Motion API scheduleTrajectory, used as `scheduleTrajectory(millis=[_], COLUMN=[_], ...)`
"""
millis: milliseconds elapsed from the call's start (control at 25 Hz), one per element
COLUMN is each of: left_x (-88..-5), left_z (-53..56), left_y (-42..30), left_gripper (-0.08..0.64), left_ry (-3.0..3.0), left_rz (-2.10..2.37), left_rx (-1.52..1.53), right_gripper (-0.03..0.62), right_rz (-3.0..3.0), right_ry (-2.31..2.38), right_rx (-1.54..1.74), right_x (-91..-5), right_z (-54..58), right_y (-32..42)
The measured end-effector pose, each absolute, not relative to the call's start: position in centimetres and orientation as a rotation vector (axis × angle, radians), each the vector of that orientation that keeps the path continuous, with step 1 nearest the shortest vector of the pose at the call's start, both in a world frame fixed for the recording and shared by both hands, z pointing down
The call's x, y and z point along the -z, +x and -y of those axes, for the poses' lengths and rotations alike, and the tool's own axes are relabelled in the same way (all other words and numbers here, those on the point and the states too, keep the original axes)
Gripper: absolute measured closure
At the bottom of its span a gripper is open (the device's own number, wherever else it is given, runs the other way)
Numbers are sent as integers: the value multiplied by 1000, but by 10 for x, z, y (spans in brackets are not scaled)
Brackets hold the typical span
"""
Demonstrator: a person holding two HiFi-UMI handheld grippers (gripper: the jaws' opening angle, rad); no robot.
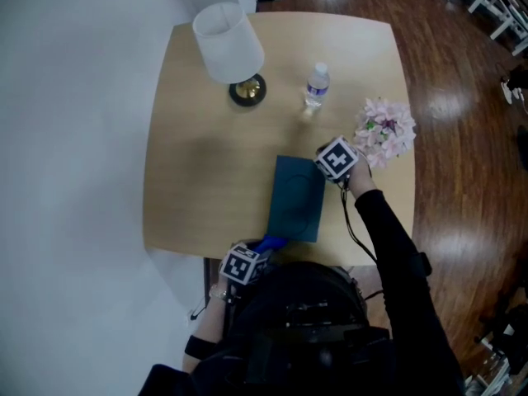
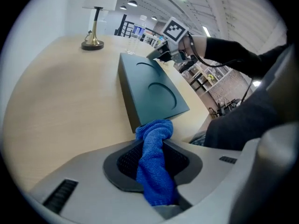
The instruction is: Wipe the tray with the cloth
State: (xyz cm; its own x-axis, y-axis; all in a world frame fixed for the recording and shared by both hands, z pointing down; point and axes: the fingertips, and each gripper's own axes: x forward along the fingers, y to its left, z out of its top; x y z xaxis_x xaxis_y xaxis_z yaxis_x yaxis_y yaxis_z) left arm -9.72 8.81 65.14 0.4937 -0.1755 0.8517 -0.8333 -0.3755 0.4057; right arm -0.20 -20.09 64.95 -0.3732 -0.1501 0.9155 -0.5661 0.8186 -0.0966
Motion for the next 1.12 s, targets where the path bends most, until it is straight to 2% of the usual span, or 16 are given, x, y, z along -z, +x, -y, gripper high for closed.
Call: scheduleTrajectory(millis=[520,800,1120], left_x=[-652,-643,-647], left_z=[12,67,82], left_y=[-171,-179,-172], left_gripper=[445,445,445], left_ry=[1853,1923,1968], left_rz=[1118,1125,1107], left_rx=[-980,-1053,-1055], right_gripper=[588,589,589], right_rz=[1898,1827,1778], right_ry=[753,872,934], right_rx=[-673,-788,-867], right_x=[-649,-656,-669], right_z=[158,91,32], right_y=[74,109,120])
